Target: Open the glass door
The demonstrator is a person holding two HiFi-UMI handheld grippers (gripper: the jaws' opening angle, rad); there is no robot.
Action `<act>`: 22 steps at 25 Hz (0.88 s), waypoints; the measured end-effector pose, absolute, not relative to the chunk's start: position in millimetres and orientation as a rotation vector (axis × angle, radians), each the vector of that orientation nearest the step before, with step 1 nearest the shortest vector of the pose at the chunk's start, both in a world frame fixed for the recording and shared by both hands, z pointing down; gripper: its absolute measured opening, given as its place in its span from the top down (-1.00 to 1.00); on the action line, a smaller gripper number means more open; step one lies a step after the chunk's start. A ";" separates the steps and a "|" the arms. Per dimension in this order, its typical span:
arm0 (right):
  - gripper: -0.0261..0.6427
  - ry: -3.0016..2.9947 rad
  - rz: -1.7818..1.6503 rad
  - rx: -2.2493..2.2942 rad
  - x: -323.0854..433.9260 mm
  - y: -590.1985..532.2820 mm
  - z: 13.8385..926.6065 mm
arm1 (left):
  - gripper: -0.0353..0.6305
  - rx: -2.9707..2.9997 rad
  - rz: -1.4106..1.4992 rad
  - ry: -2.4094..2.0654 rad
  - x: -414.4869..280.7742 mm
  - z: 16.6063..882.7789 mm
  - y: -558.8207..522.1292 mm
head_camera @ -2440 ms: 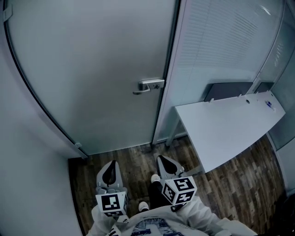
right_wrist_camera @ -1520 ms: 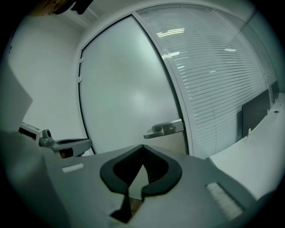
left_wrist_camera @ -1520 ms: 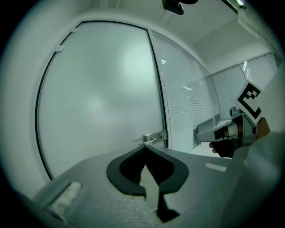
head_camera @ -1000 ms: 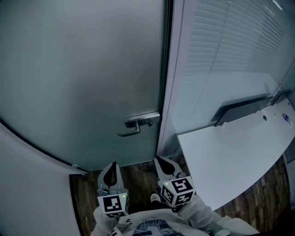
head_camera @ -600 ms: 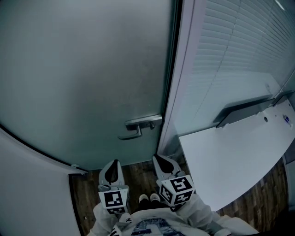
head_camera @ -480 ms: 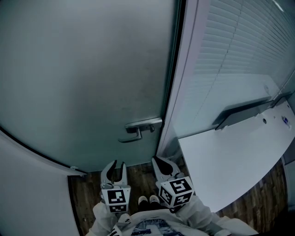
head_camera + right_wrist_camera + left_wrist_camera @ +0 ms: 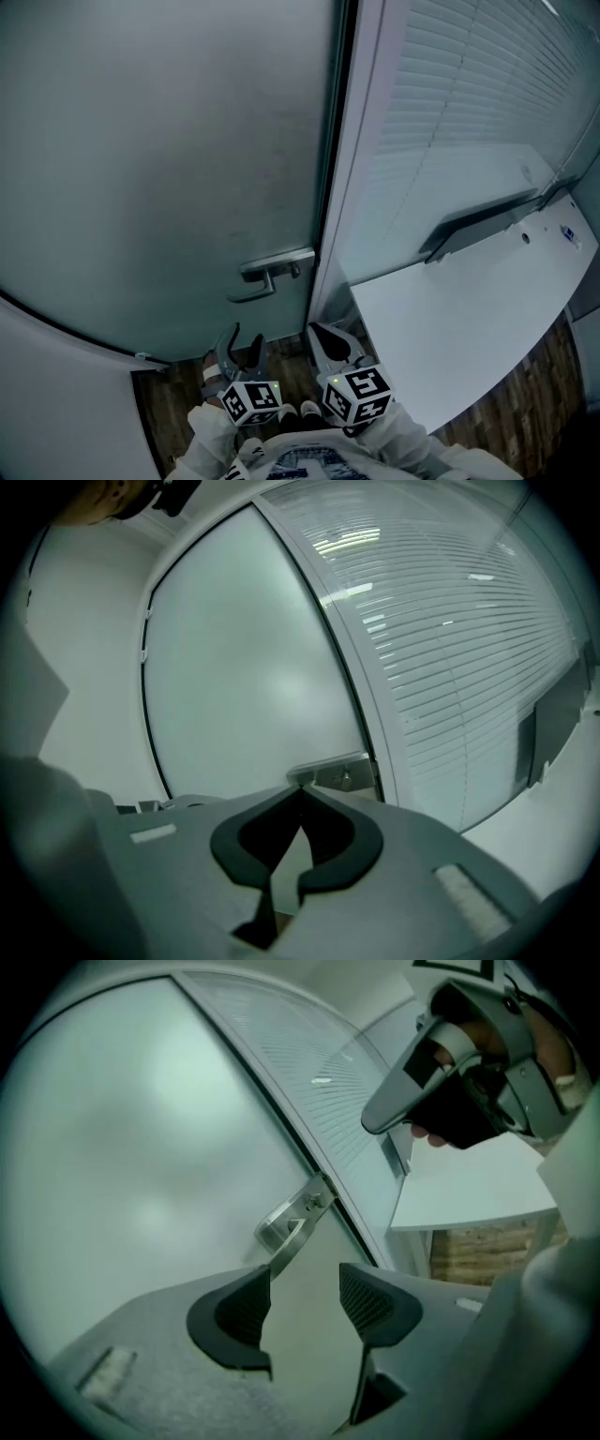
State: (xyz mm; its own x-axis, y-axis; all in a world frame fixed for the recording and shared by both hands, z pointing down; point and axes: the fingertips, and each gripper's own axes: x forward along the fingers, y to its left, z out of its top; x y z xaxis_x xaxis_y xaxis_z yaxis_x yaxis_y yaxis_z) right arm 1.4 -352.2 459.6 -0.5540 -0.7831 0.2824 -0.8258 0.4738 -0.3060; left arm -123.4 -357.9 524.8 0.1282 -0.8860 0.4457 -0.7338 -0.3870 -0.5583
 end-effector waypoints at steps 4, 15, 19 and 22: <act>0.91 -2.569 0.640 1.479 15.7 -353.5 464.4 | 0.17 -1.998 -1.197 1.484 -122.5 527.0 -382.6; 0.91 -2.520 0.663 1.532 32.1 -354.5 473.0 | 0.18 -1.838 -1.295 1.268 -113.2 548.5 -438.7; 0.91 -2.517 0.668 1.528 30.1 -355.1 474.8 | 0.19 -1.802 -1.326 1.184 -107.1 554.1 -449.5; 0.91 -2.515 0.667 1.524 29.4 -355.2 475.9 | 0.25 -1.778 -1.344 1.147 -105.7 559.0 -453.4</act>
